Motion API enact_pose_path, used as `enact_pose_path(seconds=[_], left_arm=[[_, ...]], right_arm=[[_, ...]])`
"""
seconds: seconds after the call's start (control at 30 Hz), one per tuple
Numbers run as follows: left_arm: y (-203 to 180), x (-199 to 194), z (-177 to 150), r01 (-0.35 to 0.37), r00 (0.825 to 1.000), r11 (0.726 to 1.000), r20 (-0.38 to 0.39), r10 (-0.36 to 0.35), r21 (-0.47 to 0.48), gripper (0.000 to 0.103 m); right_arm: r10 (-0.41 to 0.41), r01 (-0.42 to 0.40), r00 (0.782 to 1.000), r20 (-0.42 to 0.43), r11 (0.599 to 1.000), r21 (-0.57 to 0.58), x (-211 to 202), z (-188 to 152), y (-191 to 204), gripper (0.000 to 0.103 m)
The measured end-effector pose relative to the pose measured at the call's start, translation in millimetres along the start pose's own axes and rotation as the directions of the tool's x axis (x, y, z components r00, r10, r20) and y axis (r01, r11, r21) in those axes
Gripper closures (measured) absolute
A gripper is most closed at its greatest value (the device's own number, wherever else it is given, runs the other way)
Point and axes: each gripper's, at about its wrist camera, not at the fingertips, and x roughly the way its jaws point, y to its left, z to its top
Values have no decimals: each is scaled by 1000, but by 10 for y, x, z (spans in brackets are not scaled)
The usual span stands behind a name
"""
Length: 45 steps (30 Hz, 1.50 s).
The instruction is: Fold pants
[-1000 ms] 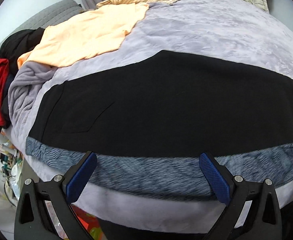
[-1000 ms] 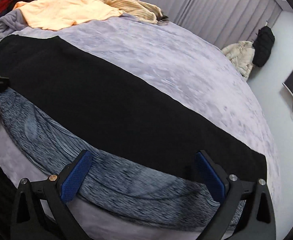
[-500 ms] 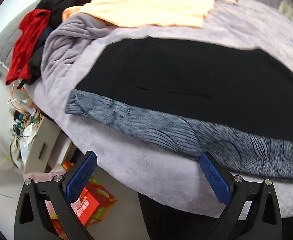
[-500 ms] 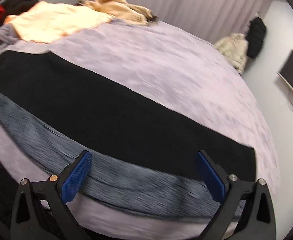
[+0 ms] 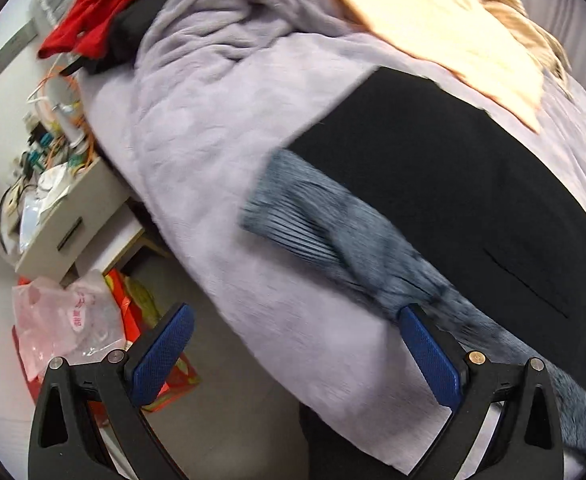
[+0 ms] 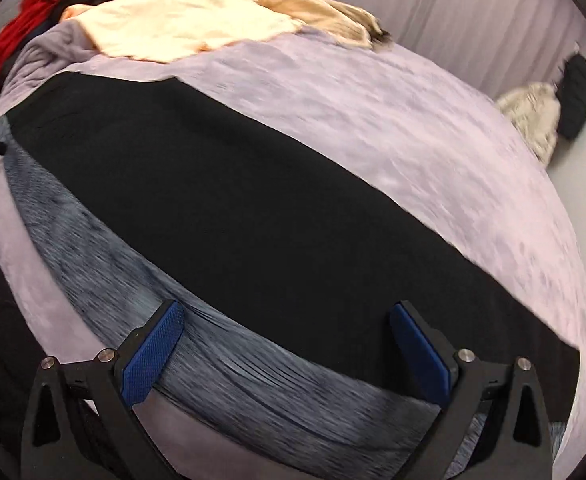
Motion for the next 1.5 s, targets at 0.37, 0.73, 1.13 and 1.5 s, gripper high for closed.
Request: enact_pose_path(seconds=[0.37, 0.73, 1.13, 1.5], left_arm=[[363, -436, 116, -36, 993, 995, 112, 46, -92, 0], [-880, 103, 644, 20, 998, 984, 54, -31, 180, 0], [-1738, -273, 585, 145, 983, 928, 60, -176, 342, 0], [-1970, 46, 776, -45, 997, 934, 68, 22, 356, 0]], right_arm=[[-91, 90, 996, 7, 994, 57, -310, -79, -318, 0], [74, -72, 996, 42, 997, -41, 133, 449, 534, 1], [24, -32, 999, 49, 984, 173, 37, 555, 1, 0], [-29, 29, 999, 17, 999, 17, 448, 1018, 640, 0]])
